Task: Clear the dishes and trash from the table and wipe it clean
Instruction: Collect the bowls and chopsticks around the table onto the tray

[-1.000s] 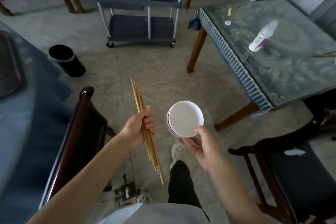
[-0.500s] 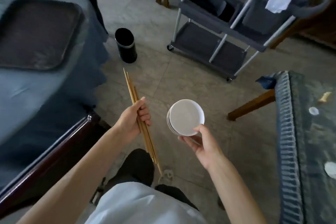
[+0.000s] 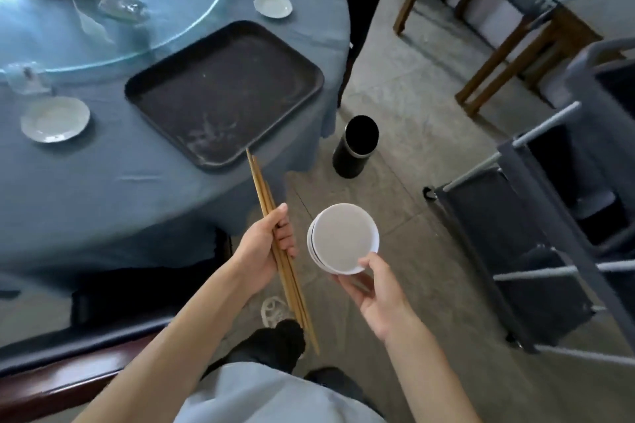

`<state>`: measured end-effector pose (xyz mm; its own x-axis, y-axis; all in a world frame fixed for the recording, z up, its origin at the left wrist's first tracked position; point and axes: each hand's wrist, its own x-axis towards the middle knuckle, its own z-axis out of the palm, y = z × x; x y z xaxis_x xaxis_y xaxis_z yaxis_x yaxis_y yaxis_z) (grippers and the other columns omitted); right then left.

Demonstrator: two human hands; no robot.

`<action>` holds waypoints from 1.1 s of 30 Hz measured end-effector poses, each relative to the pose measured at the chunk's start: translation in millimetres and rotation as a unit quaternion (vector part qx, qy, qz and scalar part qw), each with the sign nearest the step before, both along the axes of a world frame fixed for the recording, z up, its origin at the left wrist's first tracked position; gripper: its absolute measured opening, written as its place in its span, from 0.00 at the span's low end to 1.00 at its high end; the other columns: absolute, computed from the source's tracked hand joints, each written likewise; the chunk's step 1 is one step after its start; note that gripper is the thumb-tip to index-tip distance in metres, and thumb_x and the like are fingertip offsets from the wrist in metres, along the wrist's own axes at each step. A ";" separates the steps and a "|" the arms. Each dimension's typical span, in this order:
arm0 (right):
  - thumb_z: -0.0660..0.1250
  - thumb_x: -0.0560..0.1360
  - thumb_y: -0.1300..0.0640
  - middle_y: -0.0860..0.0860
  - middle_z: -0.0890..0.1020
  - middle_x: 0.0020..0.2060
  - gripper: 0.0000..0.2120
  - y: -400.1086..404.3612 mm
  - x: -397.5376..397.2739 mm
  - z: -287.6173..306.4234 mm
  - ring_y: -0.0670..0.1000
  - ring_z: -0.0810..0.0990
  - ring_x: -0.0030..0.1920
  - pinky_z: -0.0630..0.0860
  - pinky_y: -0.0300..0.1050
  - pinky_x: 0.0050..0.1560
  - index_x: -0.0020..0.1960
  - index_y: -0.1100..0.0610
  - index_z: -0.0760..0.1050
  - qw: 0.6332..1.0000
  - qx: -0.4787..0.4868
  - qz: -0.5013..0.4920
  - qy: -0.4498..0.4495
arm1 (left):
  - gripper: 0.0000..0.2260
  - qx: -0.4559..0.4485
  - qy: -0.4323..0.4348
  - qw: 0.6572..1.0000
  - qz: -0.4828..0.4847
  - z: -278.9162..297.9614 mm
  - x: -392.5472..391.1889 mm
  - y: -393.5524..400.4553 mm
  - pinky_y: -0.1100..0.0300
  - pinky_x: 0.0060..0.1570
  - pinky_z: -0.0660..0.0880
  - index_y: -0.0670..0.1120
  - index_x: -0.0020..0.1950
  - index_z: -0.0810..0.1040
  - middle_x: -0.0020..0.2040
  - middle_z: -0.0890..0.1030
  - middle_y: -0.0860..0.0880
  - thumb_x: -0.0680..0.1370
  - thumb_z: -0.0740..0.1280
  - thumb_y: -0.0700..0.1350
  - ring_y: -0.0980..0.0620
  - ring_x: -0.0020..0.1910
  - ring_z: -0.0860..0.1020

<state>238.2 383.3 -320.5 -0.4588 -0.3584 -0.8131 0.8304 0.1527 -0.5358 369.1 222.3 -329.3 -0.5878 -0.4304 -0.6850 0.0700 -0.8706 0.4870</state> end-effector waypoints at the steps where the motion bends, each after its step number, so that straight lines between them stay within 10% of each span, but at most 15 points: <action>1: 0.63 0.78 0.65 0.64 0.79 0.64 0.16 -21.8 -10.0 1.8 0.63 0.81 0.63 0.85 0.47 0.41 0.65 0.60 0.78 1.000 -0.003 0.027 0.006 | 0.17 -0.003 -0.005 1.000 0.021 0.2 -3.1 -13.6 0.59 0.35 0.65 0.51 0.37 0.65 0.33 0.61 0.52 0.84 0.63 0.52 0.54 0.30 0.62; 33: 0.64 0.80 0.64 0.54 0.77 0.65 0.21 -585.4 1.0 -60.5 0.60 0.78 0.65 0.85 0.57 0.55 0.70 0.48 0.76 0.842 0.004 0.539 0.005 | 0.20 -0.089 -0.246 0.825 0.501 -32.0 73.8 -345.9 0.61 0.30 0.69 0.52 0.33 0.64 0.28 0.63 0.53 0.83 0.65 0.55 0.56 0.25 0.63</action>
